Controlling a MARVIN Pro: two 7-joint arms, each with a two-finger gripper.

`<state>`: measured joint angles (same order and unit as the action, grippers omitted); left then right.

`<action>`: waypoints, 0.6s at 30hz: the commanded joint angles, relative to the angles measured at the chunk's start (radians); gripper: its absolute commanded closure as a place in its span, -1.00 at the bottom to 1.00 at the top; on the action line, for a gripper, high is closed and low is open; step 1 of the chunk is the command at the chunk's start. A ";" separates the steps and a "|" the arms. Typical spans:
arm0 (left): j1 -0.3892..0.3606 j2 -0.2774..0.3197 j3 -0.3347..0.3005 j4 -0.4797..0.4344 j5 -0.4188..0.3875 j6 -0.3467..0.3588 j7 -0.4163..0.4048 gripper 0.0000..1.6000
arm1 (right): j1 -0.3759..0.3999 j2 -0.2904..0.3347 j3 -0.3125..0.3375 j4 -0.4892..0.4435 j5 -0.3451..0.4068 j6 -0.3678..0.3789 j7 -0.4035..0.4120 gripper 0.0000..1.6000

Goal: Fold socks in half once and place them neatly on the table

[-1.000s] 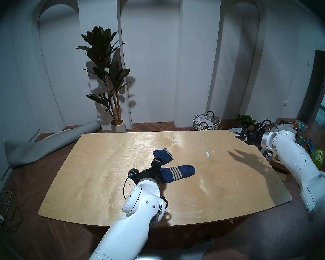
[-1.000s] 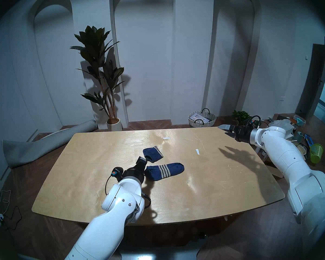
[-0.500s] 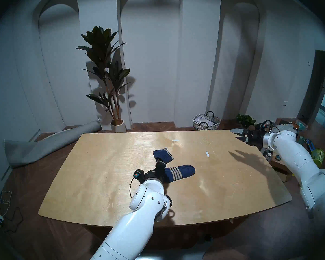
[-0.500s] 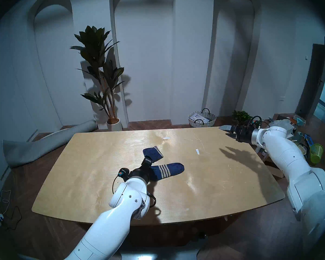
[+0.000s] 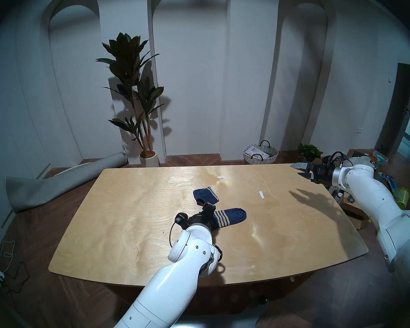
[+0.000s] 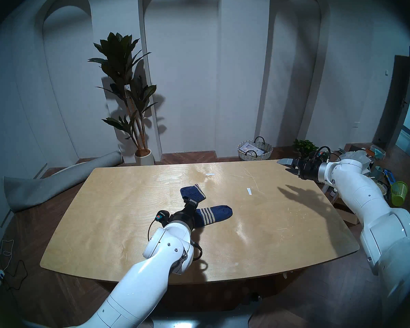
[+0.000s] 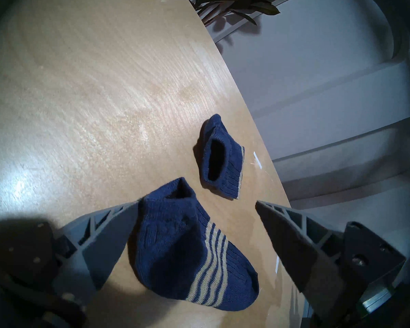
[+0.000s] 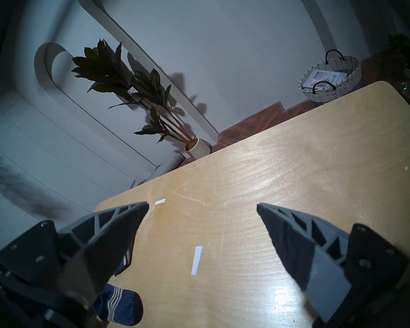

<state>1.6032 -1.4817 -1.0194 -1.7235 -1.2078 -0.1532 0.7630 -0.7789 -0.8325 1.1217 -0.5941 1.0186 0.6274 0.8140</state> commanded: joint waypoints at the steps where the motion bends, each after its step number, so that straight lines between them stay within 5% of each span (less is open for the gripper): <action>1: -0.038 -0.010 0.000 0.002 0.007 0.004 -0.008 -1.00 | 0.044 0.001 0.003 -0.011 0.002 0.010 0.026 -1.00; 5: -0.048 -0.009 0.000 0.024 0.006 0.015 -0.009 -1.00 | 0.049 -0.003 0.007 -0.006 -0.002 0.016 0.034 -1.00; 7: -0.052 -0.008 -0.001 0.033 0.003 0.021 -0.012 -0.78 | 0.051 -0.005 0.007 -0.002 -0.004 0.016 0.037 -1.00; 8: -0.053 -0.008 -0.002 0.037 0.003 0.021 -0.015 -0.28 | 0.051 -0.006 0.007 0.000 -0.004 0.017 0.038 -1.00; 9: -0.055 -0.006 0.000 0.041 0.006 0.023 -0.016 -0.02 | 0.052 -0.007 0.007 0.003 -0.005 0.015 0.039 -1.00; 14: -0.064 -0.004 0.000 0.062 0.009 0.040 -0.011 0.91 | 0.055 -0.014 0.007 0.018 -0.007 0.015 0.041 -1.00; 18: -0.067 -0.001 -0.001 0.070 0.017 0.041 -0.013 1.00 | 0.061 -0.020 0.006 0.037 -0.012 0.000 0.039 -1.00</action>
<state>1.5659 -1.4845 -1.0165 -1.6435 -1.2021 -0.1129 0.7584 -0.7502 -0.8489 1.1226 -0.5735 1.0089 0.6475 0.8451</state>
